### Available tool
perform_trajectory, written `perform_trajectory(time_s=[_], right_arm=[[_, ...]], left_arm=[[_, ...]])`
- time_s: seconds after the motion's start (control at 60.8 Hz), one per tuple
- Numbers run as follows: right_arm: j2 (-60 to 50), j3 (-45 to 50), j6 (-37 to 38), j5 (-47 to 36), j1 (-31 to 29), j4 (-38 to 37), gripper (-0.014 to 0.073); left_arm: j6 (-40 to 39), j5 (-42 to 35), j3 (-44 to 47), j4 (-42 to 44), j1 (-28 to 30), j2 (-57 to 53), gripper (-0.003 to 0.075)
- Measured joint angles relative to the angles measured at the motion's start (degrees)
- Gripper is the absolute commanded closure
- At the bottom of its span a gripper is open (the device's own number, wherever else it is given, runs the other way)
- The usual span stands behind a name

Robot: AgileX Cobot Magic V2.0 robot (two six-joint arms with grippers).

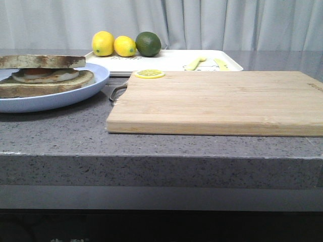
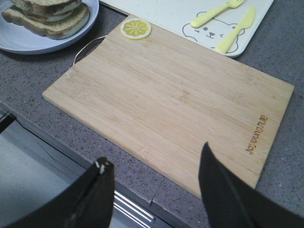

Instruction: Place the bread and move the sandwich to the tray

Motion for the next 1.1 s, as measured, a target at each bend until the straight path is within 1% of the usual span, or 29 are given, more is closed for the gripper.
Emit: perform_trajectory(time_s=[0.099, 0.346, 0.543, 0.741, 0.905, 0.938, 1.02, 1.103], right_arm=[[0.0, 0.0, 0.0, 0.0, 0.0, 0.0, 0.0172], [0.0, 0.0, 0.0, 0.0, 0.0, 0.0, 0.0172], [0.0, 0.0, 0.0, 0.0, 0.0, 0.0, 0.0172], [0.0, 0.0, 0.0, 0.1, 0.0, 0.0, 0.0172], [0.0, 0.0, 0.0, 0.1, 0.0, 0.0, 0.0172], [0.0, 0.0, 0.0, 0.1, 0.0, 0.0, 0.0172], [0.0, 0.0, 0.0, 0.1, 0.0, 0.0, 0.0172], [0.0, 0.0, 0.0, 0.1, 0.0, 0.0, 0.0172]], left_arm=[[1.0, -0.2, 0.0, -2.6, 0.0, 1.8, 0.0426], [1.7, -0.9, 0.0, -4.0, 0.0, 6.5, 0.0426], [4.2, -1.3, -0.1, -8.3, 0.0, 9.8, 0.0426], [4.7, -1.6, -0.1, -9.8, -0.1, 12.8, 0.0426], [7.1, -1.9, -0.4, -13.2, -0.2, 14.8, 0.0428], [7.7, -1.9, -0.4, -14.0, -0.2, 14.9, 0.0437], [9.1, -2.1, -0.4, -15.9, -0.2, 15.4, 0.0486], [9.8, -2.1, -0.4, -16.6, -0.3, 15.5, 0.0574]])
